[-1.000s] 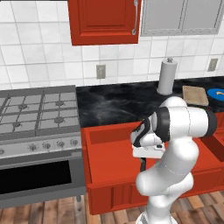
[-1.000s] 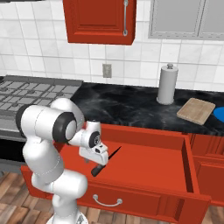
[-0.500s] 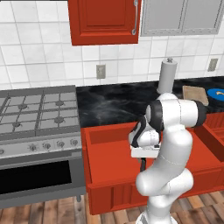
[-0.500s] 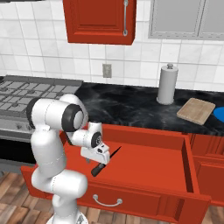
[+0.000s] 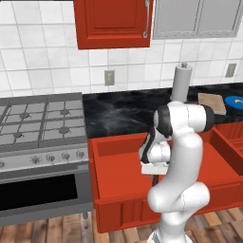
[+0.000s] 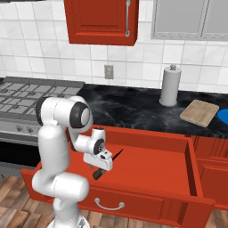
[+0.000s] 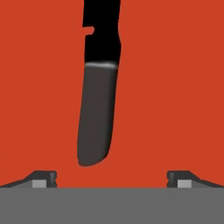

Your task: Pick up the knife from the drawer and place it on the cutting board. Then place the meat from the plate to the cutting board.

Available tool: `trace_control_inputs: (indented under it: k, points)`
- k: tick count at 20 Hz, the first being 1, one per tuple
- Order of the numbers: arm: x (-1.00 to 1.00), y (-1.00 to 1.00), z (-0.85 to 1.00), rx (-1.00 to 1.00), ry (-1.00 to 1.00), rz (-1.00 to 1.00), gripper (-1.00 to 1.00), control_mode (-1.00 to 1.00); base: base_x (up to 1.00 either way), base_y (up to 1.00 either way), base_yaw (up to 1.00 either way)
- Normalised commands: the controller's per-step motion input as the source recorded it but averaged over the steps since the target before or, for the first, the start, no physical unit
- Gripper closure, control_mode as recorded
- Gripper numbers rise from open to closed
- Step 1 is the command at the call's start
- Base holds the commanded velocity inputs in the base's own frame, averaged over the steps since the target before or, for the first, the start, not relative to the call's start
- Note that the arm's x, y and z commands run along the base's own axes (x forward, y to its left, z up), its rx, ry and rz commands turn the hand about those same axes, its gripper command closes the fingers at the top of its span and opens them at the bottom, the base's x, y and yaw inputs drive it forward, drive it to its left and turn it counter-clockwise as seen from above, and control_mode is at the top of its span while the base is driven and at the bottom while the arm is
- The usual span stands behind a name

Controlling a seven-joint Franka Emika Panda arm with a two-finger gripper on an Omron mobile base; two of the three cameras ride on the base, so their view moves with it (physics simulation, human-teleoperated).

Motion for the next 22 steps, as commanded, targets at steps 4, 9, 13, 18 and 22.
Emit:
trace_control_inputs:
  k: [4, 9, 13, 18, 22]
  points:
    - [0.29, 0.0, -0.27, 0.0, 0.0, 0.0, -1.0, -1.0, 0.0, 0.0, 0.0]
    - [0.36, 0.0, -0.22, 0.0, 0.0, 0.0, -1.0, -1.0, 0.0, 0.0, 0.0]
    - [0.38, 0.0, -0.23, 0.0, 0.0, 0.0, -1.0, -1.0, 0.0, 0.0, 0.0]
    - [0.12, -0.03, -0.19, 0.0, 0.0, 0.0, -1.0, -1.0, 0.0, 0.0, 0.0]
    - [0.02, -0.02, -0.26, 0.0, 0.0, 0.0, -1.0, -1.0, 0.0, 0.0, 0.0]
